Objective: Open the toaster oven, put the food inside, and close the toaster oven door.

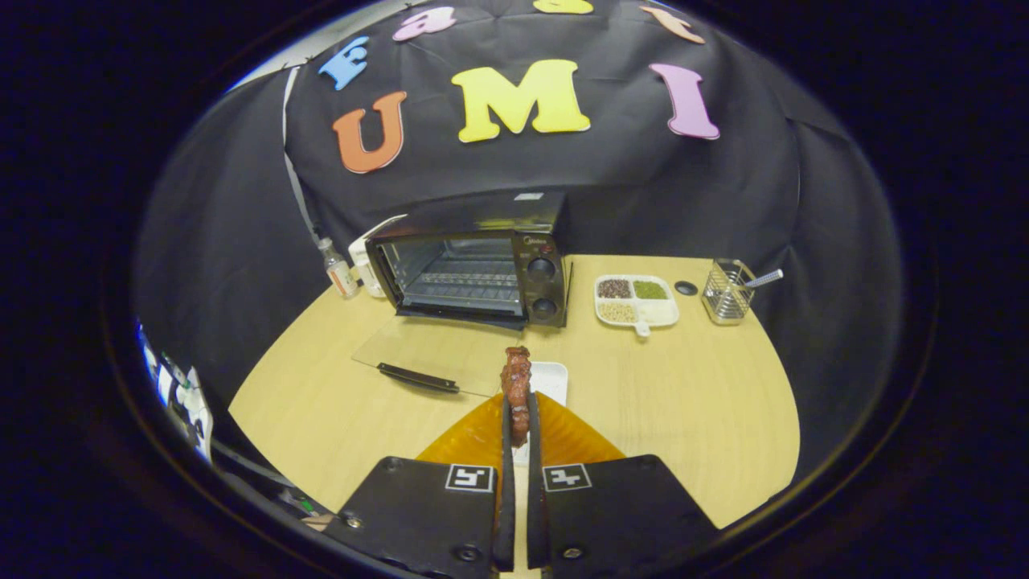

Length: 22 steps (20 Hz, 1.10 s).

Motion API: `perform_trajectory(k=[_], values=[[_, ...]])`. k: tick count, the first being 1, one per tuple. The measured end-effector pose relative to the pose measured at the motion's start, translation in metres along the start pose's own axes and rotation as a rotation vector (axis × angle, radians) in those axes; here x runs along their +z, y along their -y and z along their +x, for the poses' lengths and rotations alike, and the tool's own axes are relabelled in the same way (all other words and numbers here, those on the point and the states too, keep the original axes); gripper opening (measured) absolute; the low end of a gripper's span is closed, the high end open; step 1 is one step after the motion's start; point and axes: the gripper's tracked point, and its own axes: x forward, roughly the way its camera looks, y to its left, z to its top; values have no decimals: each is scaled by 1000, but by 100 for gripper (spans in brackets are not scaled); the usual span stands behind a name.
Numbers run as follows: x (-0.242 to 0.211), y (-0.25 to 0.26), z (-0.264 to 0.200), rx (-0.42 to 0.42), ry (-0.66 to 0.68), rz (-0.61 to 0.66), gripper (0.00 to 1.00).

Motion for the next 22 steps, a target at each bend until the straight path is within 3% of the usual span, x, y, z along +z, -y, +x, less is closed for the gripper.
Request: perform_trajectory(k=[8, 16, 22], values=[[17, -63, 42, -49, 73, -141, 9], [32, -125, 119, -18, 118, -80, 9], [62, -130, 178, -54, 193, 48, 9]])
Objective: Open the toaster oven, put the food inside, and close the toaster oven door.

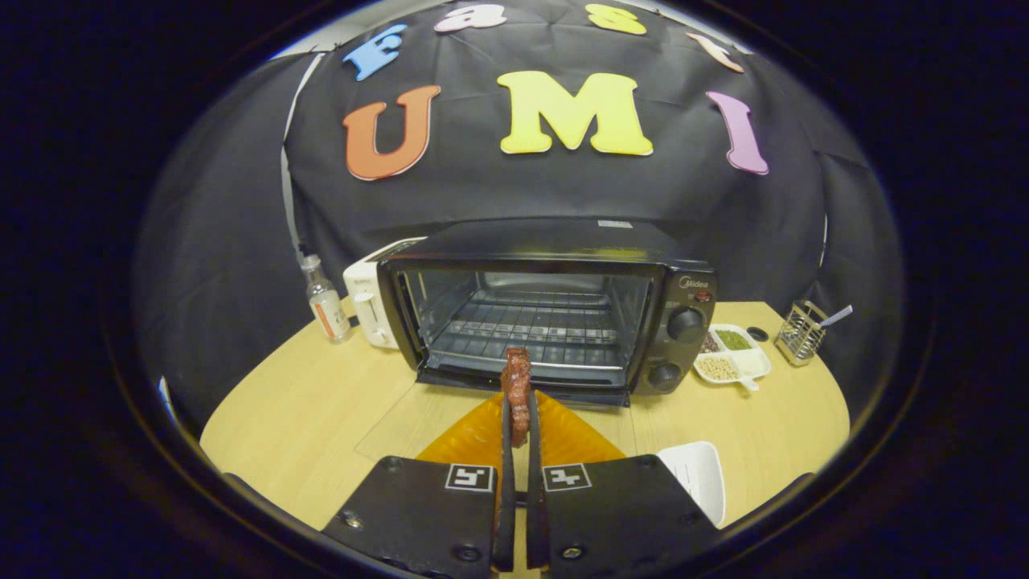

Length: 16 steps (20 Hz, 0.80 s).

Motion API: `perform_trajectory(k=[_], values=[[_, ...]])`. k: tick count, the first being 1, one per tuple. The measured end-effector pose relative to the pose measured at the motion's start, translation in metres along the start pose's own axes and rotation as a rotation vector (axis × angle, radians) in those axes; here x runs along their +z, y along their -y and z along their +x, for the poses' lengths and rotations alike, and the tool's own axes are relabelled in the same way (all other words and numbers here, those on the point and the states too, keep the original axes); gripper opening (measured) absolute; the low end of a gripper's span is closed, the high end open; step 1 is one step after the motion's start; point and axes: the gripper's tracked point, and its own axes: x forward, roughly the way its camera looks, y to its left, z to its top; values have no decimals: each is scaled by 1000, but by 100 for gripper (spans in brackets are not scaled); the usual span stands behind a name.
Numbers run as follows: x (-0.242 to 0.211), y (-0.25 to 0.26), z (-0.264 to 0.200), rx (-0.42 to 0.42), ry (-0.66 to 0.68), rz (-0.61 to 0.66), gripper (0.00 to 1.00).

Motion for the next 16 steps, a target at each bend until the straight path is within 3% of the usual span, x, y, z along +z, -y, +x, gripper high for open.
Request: perform_trajectory(k=[3, 7, 14, 16], values=[[16, -6, 20, 44, 51, 133, 9], [40, -16, 46, 170, 160, 350, 9], [39, -17, 113, 275, 170, 510, 9], [36, -3, 127, 266, 180, 556, 9]])
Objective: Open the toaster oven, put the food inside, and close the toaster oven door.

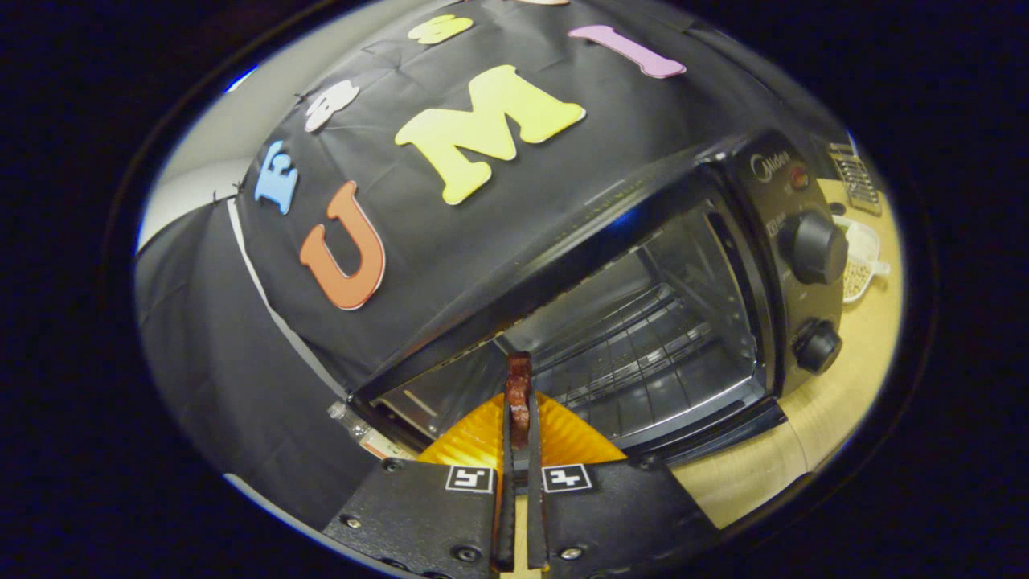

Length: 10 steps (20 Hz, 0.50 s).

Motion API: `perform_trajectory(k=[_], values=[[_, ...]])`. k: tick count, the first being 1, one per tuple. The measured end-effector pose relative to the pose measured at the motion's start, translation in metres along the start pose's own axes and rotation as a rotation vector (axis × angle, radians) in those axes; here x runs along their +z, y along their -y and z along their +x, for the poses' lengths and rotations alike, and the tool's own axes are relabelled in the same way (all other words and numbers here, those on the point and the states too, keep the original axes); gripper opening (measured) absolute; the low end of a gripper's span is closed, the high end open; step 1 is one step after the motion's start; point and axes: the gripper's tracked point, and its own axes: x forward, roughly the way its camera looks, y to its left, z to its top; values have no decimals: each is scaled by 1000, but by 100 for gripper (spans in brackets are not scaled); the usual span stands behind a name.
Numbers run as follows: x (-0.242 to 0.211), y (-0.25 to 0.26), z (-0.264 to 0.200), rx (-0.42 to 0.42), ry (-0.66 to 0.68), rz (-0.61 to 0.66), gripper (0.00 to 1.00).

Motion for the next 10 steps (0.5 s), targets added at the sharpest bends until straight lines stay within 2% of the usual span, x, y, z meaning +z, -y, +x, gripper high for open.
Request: perform_trajectory(k=[4, 6, 7, 9, 10], values=[[10, 33, -2, -111, 54, 122, 12], [9, 45, -1, -167, 60, 92, 15], [7, 46, -2, -190, 48, 71, 28], [7, 55, -5, -267, 34, 17, 31], [8, 56, -7, -289, 27, -16, 40]])
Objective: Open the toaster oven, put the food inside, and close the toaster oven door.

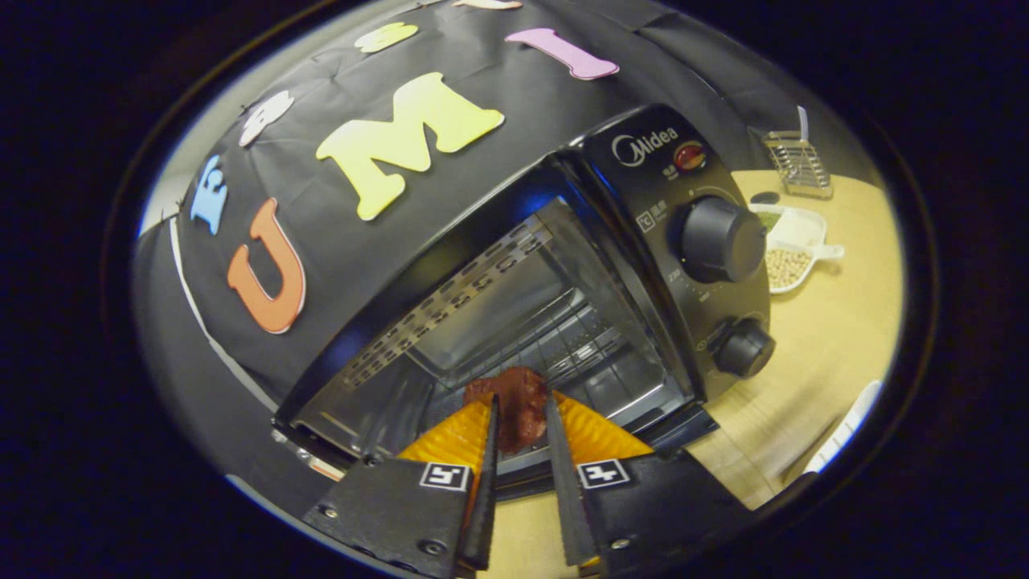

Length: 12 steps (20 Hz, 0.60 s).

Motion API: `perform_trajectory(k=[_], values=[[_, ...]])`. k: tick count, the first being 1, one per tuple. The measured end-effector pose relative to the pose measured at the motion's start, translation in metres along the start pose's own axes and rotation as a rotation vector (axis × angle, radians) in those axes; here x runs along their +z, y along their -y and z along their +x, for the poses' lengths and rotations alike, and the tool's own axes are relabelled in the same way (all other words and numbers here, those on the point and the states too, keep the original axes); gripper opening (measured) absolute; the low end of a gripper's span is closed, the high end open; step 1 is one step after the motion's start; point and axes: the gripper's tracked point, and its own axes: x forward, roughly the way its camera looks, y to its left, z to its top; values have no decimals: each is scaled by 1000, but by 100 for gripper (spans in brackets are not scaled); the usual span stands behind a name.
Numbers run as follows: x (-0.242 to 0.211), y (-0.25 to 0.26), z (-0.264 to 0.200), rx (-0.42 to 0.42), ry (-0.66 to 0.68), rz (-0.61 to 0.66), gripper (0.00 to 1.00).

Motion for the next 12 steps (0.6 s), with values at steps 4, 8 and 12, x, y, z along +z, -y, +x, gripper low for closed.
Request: perform_trajectory(k=[4, 8, 12], values=[[-6, 5, -24, -63, -32, -142, 74], [-9, 2, -66, -99, 5, -268, 80], [-31, -13, -120, -60, 22, -402, 82]])
